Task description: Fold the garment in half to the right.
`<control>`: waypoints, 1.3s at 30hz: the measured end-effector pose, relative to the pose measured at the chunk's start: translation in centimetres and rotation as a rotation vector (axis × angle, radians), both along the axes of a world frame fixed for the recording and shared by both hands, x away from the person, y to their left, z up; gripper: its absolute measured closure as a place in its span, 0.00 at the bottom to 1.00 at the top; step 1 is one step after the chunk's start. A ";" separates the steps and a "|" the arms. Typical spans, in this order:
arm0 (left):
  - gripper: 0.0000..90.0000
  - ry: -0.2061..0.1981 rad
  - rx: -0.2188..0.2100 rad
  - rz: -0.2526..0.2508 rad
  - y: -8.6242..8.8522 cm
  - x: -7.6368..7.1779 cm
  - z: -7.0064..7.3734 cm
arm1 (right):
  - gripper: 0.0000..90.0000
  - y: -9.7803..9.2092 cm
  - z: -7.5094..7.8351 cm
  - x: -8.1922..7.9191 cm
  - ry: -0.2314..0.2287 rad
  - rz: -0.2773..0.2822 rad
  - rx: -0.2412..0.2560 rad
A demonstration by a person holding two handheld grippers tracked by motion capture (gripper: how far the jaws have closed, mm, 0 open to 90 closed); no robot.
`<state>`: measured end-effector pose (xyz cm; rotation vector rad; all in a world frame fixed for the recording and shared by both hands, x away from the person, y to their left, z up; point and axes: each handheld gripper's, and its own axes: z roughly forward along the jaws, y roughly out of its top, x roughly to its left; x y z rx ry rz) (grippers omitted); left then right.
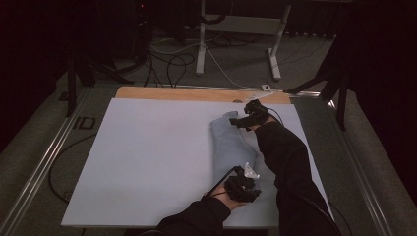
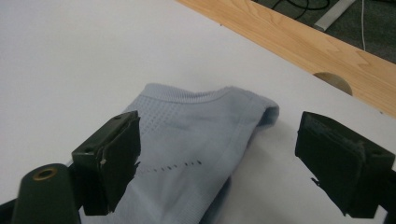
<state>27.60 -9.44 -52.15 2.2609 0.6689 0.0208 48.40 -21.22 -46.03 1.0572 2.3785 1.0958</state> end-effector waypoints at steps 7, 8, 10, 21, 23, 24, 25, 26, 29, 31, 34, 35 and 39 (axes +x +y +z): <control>0.66 0.028 -0.046 -0.055 0.3 -0.3 0.7 | 0.15 -0.1 0.5 -0.6 -0.022 0.009 0.013; 0.66 0.025 -0.052 -0.065 0.4 -0.3 1.0 | 0.15 -0.1 0.6 -0.7 -0.023 0.012 0.022; 0.65 0.015 -0.075 -0.069 0.8 -0.4 1.6 | 0.15 -0.1 0.8 -0.9 -0.026 0.017 0.034; 0.61 -0.043 -0.160 -0.069 4.2 0.7 4.9 | 0.15 -0.2 1.5 -1.9 -0.043 0.039 0.044; 0.61 -0.052 -0.173 -0.060 5.1 1.2 5.2 | 0.15 -0.2 1.5 -2.1 -0.044 0.042 0.051; 0.61 -0.054 -0.180 -0.054 5.6 1.5 5.4 | 0.15 -0.2 1.5 -2.2 -0.041 0.047 0.057; 0.59 -0.055 -0.188 -0.049 6.1 1.8 5.6 | 0.15 -0.2 1.5 -2.4 -0.039 0.049 0.055; 0.59 -0.061 -0.194 -0.045 6.5 2.1 5.8 | 0.15 -0.1 1.5 -2.5 -0.041 0.053 0.055; 0.56 -0.065 -0.215 -0.033 8.0 3.0 6.4 | 0.15 0.0 1.4 -2.9 -0.040 0.061 0.065; 0.54 -0.086 -0.226 -0.023 8.9 3.4 6.9 | 0.15 0.0 1.3 -3.2 -0.042 0.065 0.066; 0.49 -0.124 -0.227 -0.032 10.3 3.8 7.5 | 0.15 0.0 1.2 -3.7 -0.043 0.067 0.069; 0.48 -0.128 -0.227 -0.027 10.8 4.0 7.7 | 0.15 0.0 1.2 -3.9 -0.042 0.070 0.076; 0.43 -0.134 -0.244 -0.019 12.5 4.6 8.1 | 0.15 0.0 1.1 -4.5 -0.046 0.077 0.083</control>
